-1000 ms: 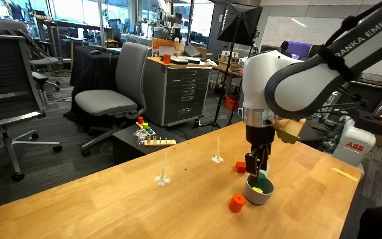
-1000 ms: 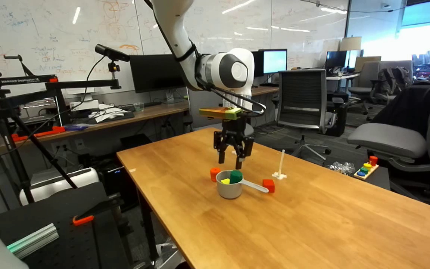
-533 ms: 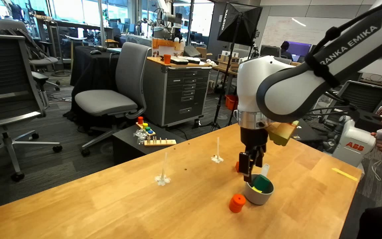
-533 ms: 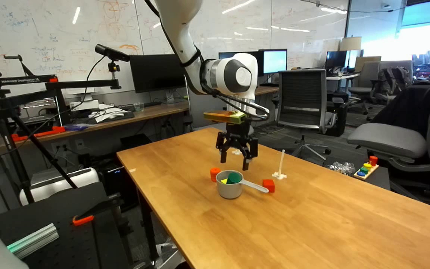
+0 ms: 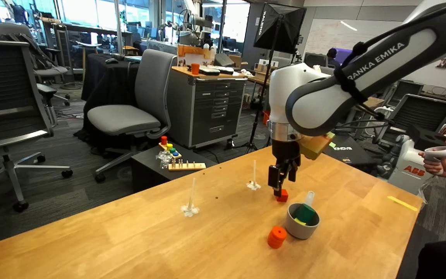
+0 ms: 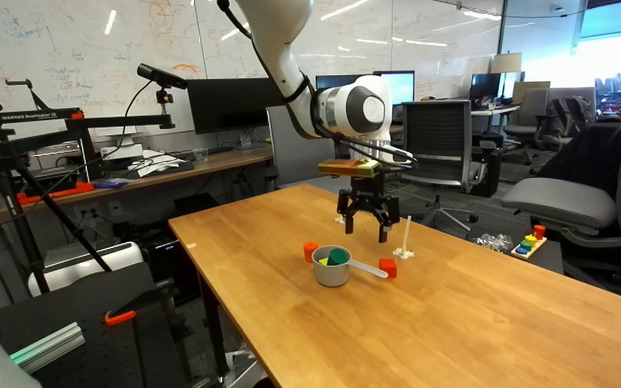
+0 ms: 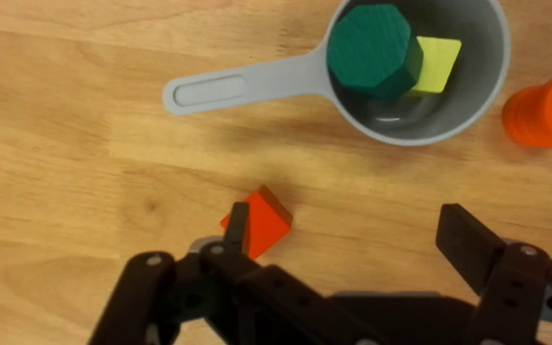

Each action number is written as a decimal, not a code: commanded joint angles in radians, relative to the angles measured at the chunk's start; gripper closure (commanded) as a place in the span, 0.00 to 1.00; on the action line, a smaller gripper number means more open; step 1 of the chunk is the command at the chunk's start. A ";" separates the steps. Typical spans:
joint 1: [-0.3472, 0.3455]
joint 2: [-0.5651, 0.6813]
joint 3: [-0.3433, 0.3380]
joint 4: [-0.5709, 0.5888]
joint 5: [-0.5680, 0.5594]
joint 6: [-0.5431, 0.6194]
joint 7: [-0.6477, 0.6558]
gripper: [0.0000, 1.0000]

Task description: Place the yellow, green and orange blocks inside the measuring cup

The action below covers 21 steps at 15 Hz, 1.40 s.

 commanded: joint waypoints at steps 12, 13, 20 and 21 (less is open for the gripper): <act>-0.081 0.275 -0.014 0.333 0.202 -0.043 0.229 0.00; -0.084 0.286 -0.014 0.342 0.227 -0.036 0.258 0.00; -0.082 0.332 -0.016 0.380 0.303 -0.023 0.345 0.00; -0.083 0.331 -0.015 0.380 0.307 -0.026 0.348 0.00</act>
